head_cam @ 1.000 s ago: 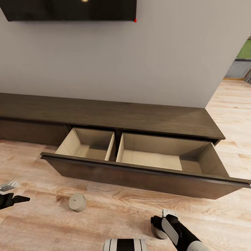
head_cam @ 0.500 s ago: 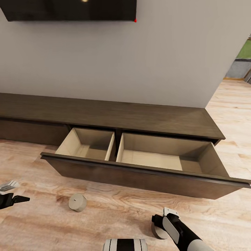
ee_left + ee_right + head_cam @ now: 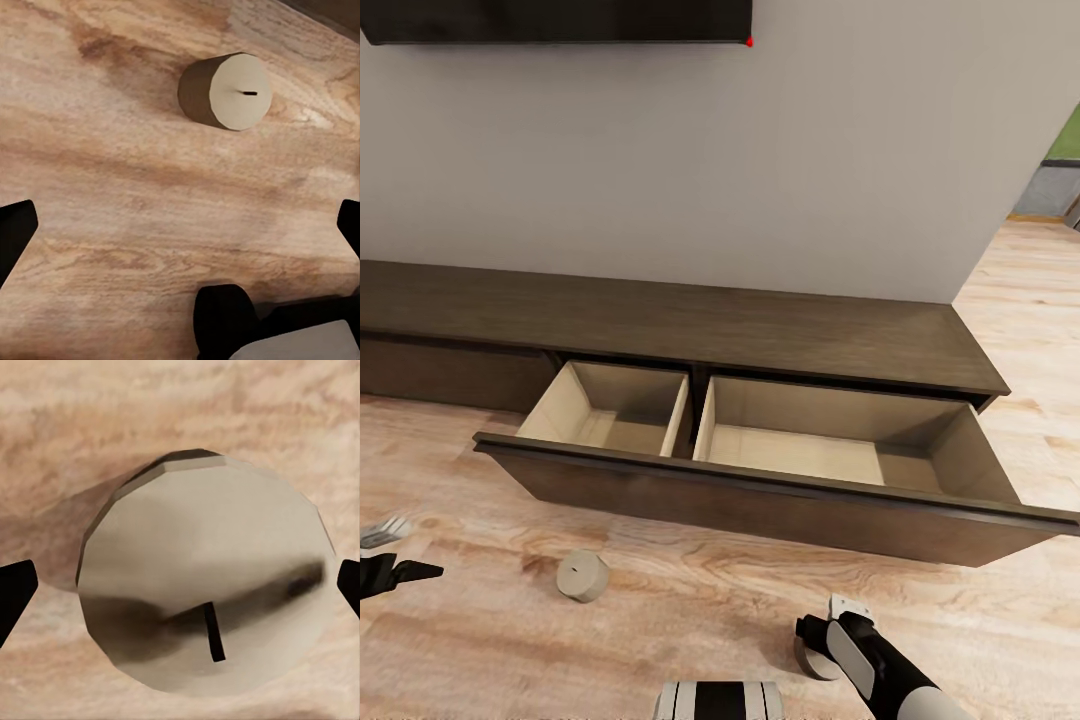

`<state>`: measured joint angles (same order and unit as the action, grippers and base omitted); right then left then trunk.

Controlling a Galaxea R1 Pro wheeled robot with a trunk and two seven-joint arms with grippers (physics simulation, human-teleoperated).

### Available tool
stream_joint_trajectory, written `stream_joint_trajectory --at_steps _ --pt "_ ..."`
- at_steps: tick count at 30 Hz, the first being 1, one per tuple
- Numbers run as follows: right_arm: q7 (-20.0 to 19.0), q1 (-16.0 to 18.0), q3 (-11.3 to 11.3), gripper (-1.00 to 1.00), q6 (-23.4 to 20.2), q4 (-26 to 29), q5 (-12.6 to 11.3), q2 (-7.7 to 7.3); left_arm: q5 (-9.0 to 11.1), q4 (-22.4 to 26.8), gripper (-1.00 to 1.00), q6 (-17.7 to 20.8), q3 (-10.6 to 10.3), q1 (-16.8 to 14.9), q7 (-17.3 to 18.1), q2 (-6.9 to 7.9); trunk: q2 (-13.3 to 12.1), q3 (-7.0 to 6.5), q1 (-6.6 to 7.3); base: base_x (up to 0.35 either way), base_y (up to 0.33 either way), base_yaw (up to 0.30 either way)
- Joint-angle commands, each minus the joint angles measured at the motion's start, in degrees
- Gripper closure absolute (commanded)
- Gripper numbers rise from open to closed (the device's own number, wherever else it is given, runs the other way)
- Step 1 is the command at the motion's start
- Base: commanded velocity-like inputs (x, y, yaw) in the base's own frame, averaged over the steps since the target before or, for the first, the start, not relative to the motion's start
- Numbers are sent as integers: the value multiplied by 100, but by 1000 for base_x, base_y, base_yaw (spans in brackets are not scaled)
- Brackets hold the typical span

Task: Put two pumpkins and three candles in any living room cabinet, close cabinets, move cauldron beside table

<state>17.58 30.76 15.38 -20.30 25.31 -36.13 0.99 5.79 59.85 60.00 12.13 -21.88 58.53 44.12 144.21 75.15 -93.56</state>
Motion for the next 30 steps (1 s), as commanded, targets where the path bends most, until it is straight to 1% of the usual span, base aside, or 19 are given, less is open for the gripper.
stream_joint_trajectory --at_steps 1,7,10,17,30 --pt "0 0 0 -100 0 0 0 0 1 0 -100 0 0 0 0 0 0 1 0 0 0 0" --pt "0 0 0 -100 0 0 0 -2 3 0 -100 0 0 0 0 0 0 1 0 0 0 0" --pt "0 0 0 -100 0 0 0 -2 4 0 -100 0 0 0 0 0 4 67 -7 0 0 0" --pt "0 0 -3 -100 112 -8 -6 -1 4 0 -100 0 0 0 0 0 4 67 -7 0 0 0" --pt "20 0 0 -100 145 -14 -9 -2 4 0 -100 0 0 0 0 0 4 67 -7 0 0 0"
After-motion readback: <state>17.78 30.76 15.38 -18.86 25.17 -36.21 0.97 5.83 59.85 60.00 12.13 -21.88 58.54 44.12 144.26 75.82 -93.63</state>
